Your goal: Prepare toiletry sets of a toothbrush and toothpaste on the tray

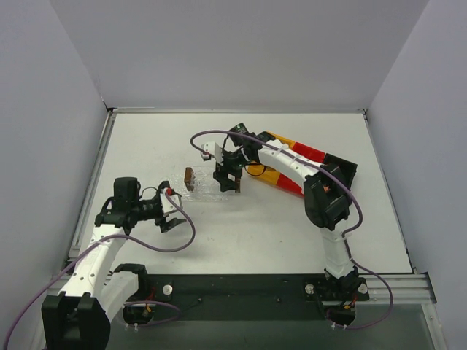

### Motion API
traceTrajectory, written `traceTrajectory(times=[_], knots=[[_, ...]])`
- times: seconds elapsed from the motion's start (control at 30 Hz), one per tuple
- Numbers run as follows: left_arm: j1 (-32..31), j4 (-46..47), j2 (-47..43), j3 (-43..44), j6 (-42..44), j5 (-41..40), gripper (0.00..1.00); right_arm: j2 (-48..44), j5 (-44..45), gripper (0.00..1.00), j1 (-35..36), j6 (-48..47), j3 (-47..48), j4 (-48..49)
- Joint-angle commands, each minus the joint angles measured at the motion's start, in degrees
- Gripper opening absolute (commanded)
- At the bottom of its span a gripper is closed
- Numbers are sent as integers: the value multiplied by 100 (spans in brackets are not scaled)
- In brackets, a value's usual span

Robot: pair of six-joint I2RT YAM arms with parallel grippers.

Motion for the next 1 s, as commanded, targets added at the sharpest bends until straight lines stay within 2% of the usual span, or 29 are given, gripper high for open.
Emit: traceTrajectory(times=[0.0,0.47,0.97], knots=[[30,333,61,58,-87,104,90,196,-505,7,-8,-180,452,-13],[56,386,158,41,-61,33,90,723,-566,7,63,-207,1015,-101],[65,404,220,84,-8,7,90,864,-567,8,151,-251,1068,-153]])
